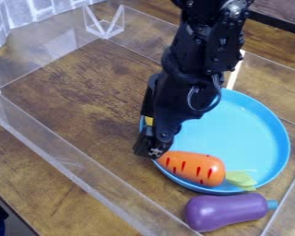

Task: Put the carrot on the blue tray

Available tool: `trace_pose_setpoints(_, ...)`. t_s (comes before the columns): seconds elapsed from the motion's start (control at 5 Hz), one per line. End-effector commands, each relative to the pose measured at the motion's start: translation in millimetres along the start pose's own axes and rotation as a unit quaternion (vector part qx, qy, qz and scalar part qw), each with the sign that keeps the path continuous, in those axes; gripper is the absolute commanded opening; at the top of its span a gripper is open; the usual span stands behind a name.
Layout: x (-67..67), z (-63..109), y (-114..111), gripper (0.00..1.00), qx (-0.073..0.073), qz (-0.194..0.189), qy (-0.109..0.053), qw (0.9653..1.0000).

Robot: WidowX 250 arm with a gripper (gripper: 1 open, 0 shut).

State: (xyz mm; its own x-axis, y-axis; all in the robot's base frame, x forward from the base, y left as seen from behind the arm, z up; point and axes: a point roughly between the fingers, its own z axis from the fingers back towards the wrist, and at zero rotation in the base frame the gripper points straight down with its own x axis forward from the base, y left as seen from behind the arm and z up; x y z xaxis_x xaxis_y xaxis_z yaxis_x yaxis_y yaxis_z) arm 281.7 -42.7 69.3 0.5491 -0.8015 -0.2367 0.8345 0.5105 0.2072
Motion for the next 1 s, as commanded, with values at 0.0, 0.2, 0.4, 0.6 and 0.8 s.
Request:
trace_pose_setpoints(0.0,1.3,11.2,6.1,1.00,0.014,0.001,-0.021,0.9997)
trace_pose_setpoints(0.2,-2.9,12.8,11.6,1.00,0.016,0.008,-0.028,0.9995)
trace_pose_setpoints(0.4,-7.7,15.7,17.0,1.00,0.016,0.014,-0.035,0.9992)
trace_pose_setpoints(0.6,-13.2,16.2,22.4,1.00,0.020,0.029,-0.040,0.9985)
trace_pose_setpoints(0.8,-9.9,4.7,20.4,1.00,0.025,0.031,-0.047,0.9981)
